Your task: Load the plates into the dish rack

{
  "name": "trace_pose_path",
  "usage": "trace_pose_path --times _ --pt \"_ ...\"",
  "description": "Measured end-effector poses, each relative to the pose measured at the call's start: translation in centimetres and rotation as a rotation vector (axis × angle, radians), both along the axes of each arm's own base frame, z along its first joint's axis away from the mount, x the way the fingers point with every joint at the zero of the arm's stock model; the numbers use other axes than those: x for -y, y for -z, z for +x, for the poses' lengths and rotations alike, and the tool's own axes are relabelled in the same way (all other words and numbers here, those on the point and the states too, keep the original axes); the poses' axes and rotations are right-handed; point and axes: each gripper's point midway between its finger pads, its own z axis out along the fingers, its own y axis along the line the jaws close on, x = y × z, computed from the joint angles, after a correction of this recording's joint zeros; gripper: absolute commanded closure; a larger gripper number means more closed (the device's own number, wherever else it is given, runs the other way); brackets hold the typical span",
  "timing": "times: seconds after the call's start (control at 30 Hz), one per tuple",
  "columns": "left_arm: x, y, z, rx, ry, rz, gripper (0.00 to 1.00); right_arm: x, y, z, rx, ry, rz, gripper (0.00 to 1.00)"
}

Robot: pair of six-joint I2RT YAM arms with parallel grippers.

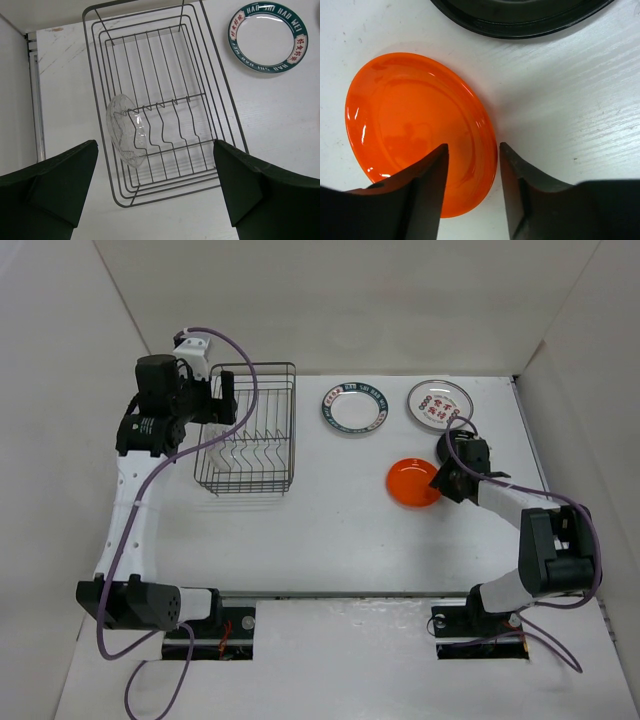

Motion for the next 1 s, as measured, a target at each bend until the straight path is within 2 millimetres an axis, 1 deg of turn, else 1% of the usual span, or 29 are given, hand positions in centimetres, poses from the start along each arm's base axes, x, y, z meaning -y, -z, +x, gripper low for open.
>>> trace_pose_path --times 0.03,0.23,0.27,0.5,0.53,0.57,0.6,0.63,0.73,0.77,0.83,0.87,0.9,1.0 --pt "0.0 0.1 0.1 -0.004 0.000 0.000 0.00 0.0 0.0 0.0 0.000 -0.002 -0.001 0.55" --pt "0.0 0.4 0.1 -0.014 0.000 0.001 0.00 0.2 0.0 -0.1 -0.003 -0.016 -0.003 0.55" --pt "0.0 0.4 0.1 -0.014 0.000 0.001 0.00 0.2 0.1 -0.1 -0.006 -0.021 -0.003 0.54" --pt "0.0 0.4 0.1 -0.014 0.000 0.001 0.00 0.1 0.9 -0.9 -0.049 -0.052 -0.001 0.53" --pt "0.0 0.4 0.1 -0.014 0.000 0.001 0.00 0.1 1.0 -1.0 -0.052 -0.055 0.001 0.55" --pt "0.0 0.4 0.1 -0.014 0.000 0.001 0.00 0.2 1.0 -1.1 -0.055 -0.060 0.001 0.60" --pt "0.0 0.4 0.1 -0.014 0.000 0.001 0.00 0.2 1.0 -1.1 -0.057 -0.066 0.001 0.61" --pt "0.0 0.4 0.1 -0.014 0.000 0.001 0.00 0.2 1.0 -1.1 -0.061 -0.067 0.002 0.69" --pt "0.0 0.4 0.1 -0.014 0.000 0.002 0.00 0.2 1.2 -1.2 -0.070 -0.077 0.005 0.69" --pt "0.0 0.4 0.1 -0.014 0.001 0.004 0.00 0.3 1.2 -1.2 -0.073 -0.080 0.006 0.75" --pt "0.0 0.4 0.1 -0.013 0.002 0.004 0.00 0.2 1.2 -1.1 -0.077 -0.087 0.008 0.83" --pt "0.0 0.4 0.1 -0.013 0.002 0.004 0.00 0.2 1.2 -1.0 -0.076 -0.090 0.011 0.95" --pt "0.0 0.4 0.1 -0.013 0.002 0.005 0.00 0.1 1.0 -0.7 -0.072 -0.093 0.018 1.00" --pt "-0.1 0.4 0.1 -0.013 0.002 0.010 0.00 -0.4 0.0 0.2 -0.042 -0.107 0.044 1.00"
